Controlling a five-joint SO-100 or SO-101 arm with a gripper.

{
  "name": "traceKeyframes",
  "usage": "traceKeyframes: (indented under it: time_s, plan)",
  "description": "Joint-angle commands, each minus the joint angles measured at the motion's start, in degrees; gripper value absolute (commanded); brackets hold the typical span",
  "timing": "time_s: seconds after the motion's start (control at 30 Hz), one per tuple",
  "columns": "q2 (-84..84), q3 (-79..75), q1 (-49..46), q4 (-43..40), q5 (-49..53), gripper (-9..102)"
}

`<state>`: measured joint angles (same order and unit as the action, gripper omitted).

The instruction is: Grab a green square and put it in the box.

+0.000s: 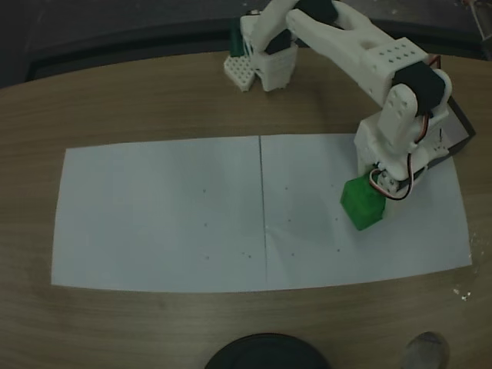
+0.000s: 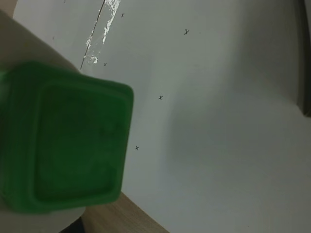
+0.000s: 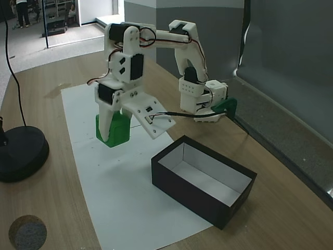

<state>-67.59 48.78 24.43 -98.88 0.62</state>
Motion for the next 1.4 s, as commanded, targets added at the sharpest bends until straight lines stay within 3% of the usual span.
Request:
traceKeyframes:
  time_s: [0.0,0.3,0.5,0.63,1.03,1.37]
  plan:
    - [-2.5,-5.4,0.4,-0.3,-1.2,12]
    - [-26.2,6.2,8.5,-0.7,0.5,13]
    - [-38.2,26.2,22.0,-0.3,3.1,13]
    - [-38.4,31.3,29.3,-0.1,4.7,13]
    - [-22.8,16.5,40.5,0.0,8.1,12]
    - [-11.7,-0.4,40.5,0.2,9.6,13]
